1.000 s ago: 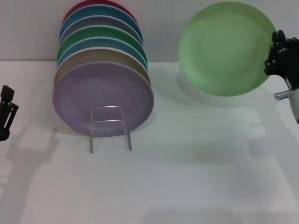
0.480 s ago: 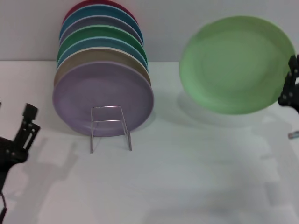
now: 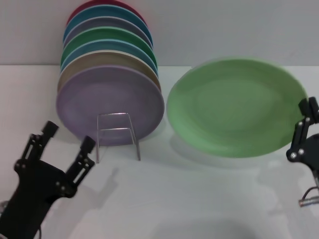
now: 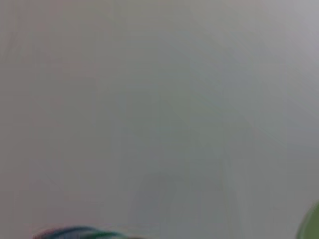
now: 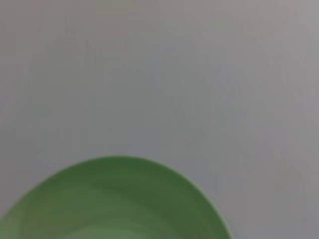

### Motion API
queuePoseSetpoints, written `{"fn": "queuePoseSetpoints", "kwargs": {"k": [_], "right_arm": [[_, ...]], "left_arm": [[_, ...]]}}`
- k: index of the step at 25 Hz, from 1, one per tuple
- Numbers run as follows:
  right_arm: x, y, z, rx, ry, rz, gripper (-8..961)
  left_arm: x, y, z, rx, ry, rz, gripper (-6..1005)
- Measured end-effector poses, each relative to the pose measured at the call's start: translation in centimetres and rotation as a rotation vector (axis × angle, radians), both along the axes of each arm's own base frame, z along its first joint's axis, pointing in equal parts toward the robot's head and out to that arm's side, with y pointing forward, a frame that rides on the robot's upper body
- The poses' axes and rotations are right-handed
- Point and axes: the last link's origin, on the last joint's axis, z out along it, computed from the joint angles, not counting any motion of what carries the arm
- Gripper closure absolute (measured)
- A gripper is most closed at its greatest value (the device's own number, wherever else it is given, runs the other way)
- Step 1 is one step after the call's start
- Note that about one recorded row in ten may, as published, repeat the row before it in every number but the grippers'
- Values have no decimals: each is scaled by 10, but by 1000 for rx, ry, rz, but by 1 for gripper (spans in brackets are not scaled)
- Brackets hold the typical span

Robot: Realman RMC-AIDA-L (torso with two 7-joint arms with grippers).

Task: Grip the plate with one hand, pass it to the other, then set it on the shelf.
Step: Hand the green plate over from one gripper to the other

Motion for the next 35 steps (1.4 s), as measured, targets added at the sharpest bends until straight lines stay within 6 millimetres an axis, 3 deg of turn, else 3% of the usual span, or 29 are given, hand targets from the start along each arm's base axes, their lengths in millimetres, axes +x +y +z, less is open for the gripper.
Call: {"fn": "queuePoseSetpoints", "kwargs": {"k": [9, 21, 35], "right_arm": [[-14, -13, -14, -11, -19, 4, 927], [-38, -10, -35, 6, -246, 19, 925], [-43, -13, -43, 1, -318, 33, 922]], "left_arm": [[-3, 1, -15, -83, 56, 21, 229], [5, 19, -29, -156, 88, 24, 233], [12, 31, -37, -187, 97, 35, 238]]}}
